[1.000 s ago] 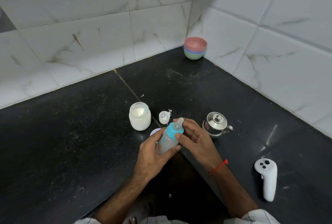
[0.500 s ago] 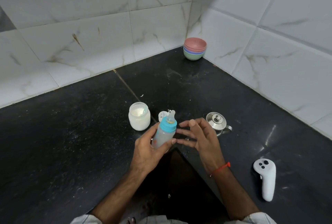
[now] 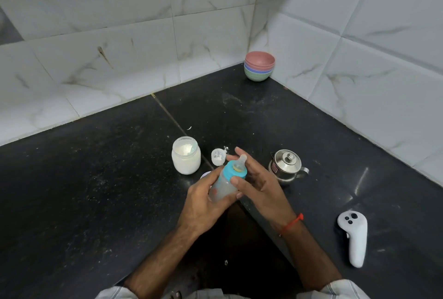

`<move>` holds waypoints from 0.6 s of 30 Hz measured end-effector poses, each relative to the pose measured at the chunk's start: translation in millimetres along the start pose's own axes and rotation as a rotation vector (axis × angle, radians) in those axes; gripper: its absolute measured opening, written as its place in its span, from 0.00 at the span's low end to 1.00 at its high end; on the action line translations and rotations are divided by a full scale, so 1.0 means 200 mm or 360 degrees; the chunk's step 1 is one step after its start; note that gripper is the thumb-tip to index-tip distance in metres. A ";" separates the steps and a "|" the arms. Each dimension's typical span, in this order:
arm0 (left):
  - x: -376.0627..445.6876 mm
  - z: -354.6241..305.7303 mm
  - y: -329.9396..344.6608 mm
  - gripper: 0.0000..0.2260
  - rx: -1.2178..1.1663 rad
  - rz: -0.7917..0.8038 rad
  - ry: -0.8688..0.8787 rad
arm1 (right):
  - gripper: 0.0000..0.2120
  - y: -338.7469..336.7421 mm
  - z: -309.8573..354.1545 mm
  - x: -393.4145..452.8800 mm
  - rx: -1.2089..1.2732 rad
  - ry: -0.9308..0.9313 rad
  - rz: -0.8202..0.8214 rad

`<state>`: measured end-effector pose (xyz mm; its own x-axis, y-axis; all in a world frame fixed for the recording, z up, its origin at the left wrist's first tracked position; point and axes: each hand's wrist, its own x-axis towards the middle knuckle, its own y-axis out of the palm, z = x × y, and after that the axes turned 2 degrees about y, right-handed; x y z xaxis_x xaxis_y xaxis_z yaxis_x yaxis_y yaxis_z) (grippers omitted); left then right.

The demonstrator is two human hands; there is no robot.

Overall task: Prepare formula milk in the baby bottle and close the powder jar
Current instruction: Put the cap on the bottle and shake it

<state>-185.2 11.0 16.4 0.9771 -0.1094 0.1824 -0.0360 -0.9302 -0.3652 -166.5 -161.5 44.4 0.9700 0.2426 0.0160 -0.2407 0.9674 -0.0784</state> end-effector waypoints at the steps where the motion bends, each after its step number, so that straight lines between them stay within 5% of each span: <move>1: 0.00 -0.01 0.00 0.29 0.0005 0.0013 0.0007 | 0.30 0.00 0.00 0.01 0.0005 -0.0020 -0.0038; 5: -0.01 -0.05 0.01 0.24 0.0049 0.0040 0.0036 | 0.30 0.03 0.01 0.01 -0.0007 -0.0078 -0.0201; 10: -0.01 -0.04 0.01 0.26 0.0051 0.0009 0.0070 | 0.32 0.03 0.00 -0.02 0.0279 -0.0013 0.0022; 15: -0.02 -0.04 0.00 0.27 0.0051 -0.0007 0.0086 | 0.29 0.05 0.02 -0.01 0.0251 0.0001 -0.0299; 18: -0.03 -0.09 0.00 0.24 -0.0030 0.0039 0.0097 | 0.29 0.02 0.02 -0.02 0.0327 -0.0019 -0.0071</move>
<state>-194.0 4.7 31.0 0.9613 -0.1531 0.2289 -0.0646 -0.9334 -0.3530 -171.3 -157.4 48.4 0.9797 0.1985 0.0269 -0.2004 0.9714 0.1274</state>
